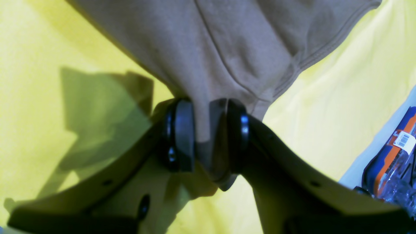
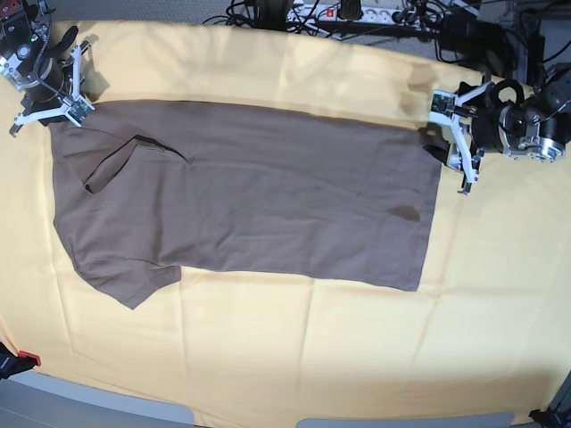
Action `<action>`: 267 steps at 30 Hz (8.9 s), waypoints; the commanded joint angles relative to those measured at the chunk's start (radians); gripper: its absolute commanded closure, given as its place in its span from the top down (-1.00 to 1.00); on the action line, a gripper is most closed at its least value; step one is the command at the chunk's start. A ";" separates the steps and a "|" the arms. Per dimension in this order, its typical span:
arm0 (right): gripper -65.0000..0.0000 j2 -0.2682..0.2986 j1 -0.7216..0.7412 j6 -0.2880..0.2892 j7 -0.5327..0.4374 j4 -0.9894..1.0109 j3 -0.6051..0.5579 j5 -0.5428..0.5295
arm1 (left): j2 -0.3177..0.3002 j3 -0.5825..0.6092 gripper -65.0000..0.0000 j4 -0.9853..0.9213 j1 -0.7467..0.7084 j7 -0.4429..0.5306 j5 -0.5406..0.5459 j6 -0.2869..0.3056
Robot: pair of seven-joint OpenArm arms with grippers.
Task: Fold the T-shirt properly
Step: 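Drag the shirt by its shoulders toward the robot's base, then release the shoulders and move both grippers to the hem corners, then grasp the hem corners with both grippers, then lift the hem and fold it over toward the shoulders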
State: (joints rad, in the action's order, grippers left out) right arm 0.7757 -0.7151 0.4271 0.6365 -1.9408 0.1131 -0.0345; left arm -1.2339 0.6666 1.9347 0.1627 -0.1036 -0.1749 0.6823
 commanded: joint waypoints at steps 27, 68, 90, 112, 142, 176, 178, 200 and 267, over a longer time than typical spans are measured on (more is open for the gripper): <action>-0.39 0.020 -0.002 -0.003 0.011 -0.003 0.008 -0.043 | 0.118 -0.012 -0.12 -0.173 0.024 0.028 -0.039 -0.006; -1.00 0.039 -0.003 -0.046 0.057 -0.088 0.008 -0.011 | 0.094 -0.013 -1.00 -0.110 0.139 -0.010 0.099 0.016; -1.00 0.156 -0.273 -0.016 0.207 -0.185 0.008 -0.010 | -0.196 -0.012 -1.00 0.133 -0.055 -0.008 0.158 0.016; 0.20 0.156 -0.274 0.025 0.302 -0.193 0.008 -0.070 | -0.202 -0.013 -0.08 0.147 -0.112 -0.082 0.271 0.016; 0.20 0.150 -0.206 -0.148 0.212 -0.322 0.496 -0.285 | 0.062 -0.089 -0.08 -0.285 0.300 -0.272 0.857 -0.082; 0.20 -0.009 0.240 0.051 0.055 0.005 0.495 -0.613 | 0.534 -0.277 -1.00 -0.960 0.314 -0.733 1.501 0.016; 0.20 -0.056 0.346 0.107 0.056 0.112 0.495 -0.666 | 0.534 -0.277 -1.00 -0.960 0.324 -0.700 1.460 0.016; 0.20 -0.190 1.042 0.261 0.220 1.022 0.141 -0.830 | 0.539 -0.276 -1.00 -0.960 0.331 -0.682 1.406 0.016; -1.00 -0.069 0.830 0.271 0.323 0.639 0.135 -0.896 | 0.547 -0.276 -1.00 -0.800 0.444 -1.045 1.632 0.016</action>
State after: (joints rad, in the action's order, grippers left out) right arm 0.6815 0.0971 0.6930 0.9733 -1.2831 0.2390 -0.9131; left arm -0.6666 0.4000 1.1221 0.5770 -1.1564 1.4391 0.6895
